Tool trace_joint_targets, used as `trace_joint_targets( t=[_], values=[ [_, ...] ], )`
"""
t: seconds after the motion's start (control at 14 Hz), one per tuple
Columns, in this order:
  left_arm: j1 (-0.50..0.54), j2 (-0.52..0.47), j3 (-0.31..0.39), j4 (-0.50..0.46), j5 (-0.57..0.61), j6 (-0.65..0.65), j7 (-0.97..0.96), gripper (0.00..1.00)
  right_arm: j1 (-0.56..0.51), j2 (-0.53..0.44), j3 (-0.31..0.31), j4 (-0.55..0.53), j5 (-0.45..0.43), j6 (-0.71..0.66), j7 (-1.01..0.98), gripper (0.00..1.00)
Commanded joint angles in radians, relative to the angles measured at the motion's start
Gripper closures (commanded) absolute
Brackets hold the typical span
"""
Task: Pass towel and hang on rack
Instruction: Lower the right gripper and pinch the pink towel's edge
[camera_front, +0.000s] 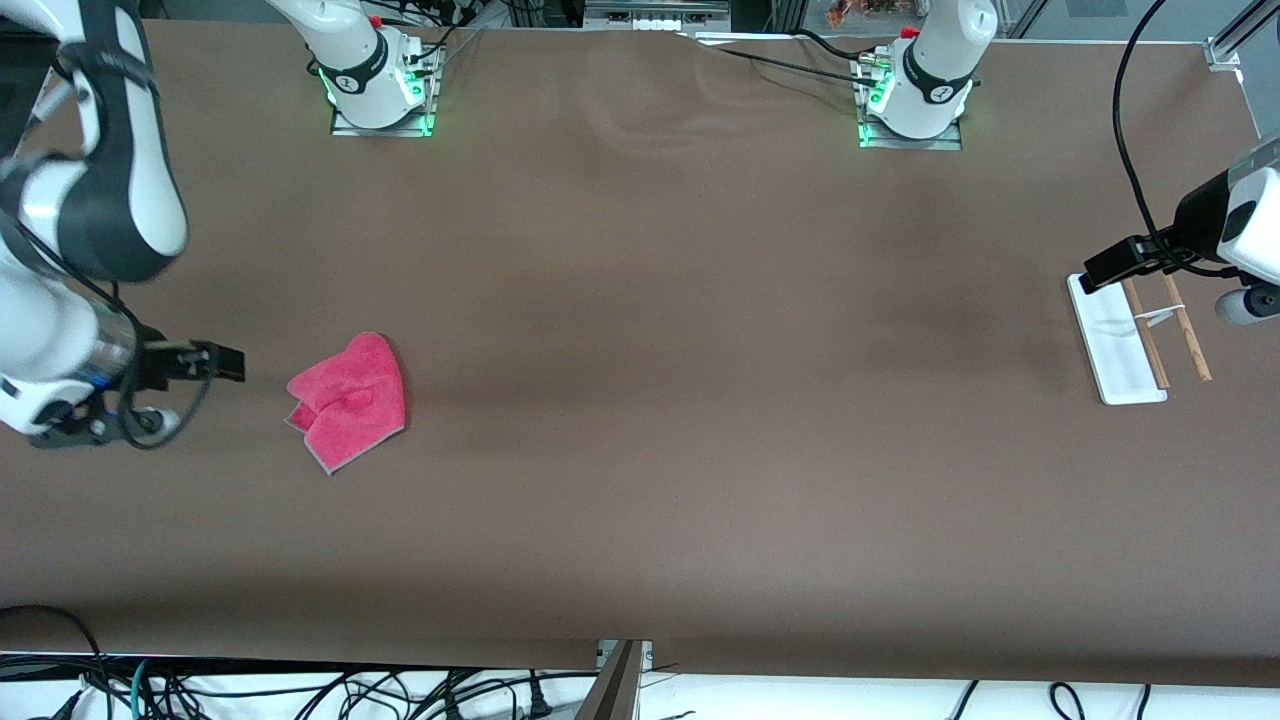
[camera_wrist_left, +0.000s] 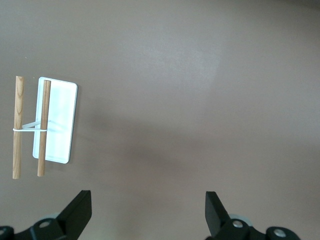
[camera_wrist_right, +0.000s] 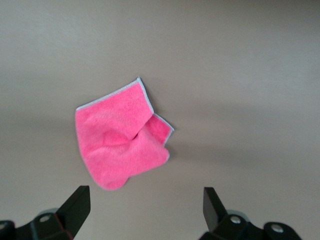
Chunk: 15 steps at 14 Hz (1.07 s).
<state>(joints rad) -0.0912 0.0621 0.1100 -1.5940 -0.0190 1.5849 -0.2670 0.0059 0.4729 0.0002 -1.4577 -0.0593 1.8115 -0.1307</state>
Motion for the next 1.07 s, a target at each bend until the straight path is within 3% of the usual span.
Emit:
trace_joint_targets(
  t=[0.0,0.36,1.0],
  values=[
    [-0.008,0.013,0.004,0.028,0.021,-0.006,-0.011,0.00,-0.007,0.079,0.011,0.020,0.033,0.035,-0.021,0.00],
    [-0.008,0.013,0.004,0.028,0.021,-0.006,-0.011,0.00,-0.007,0.199,0.011,0.014,0.070,0.093,-0.026,0.00],
    [-0.008,0.013,0.004,0.028,0.021,-0.006,-0.011,0.00,-0.001,0.337,0.015,-0.006,0.068,0.347,-0.026,0.00]
  ],
)
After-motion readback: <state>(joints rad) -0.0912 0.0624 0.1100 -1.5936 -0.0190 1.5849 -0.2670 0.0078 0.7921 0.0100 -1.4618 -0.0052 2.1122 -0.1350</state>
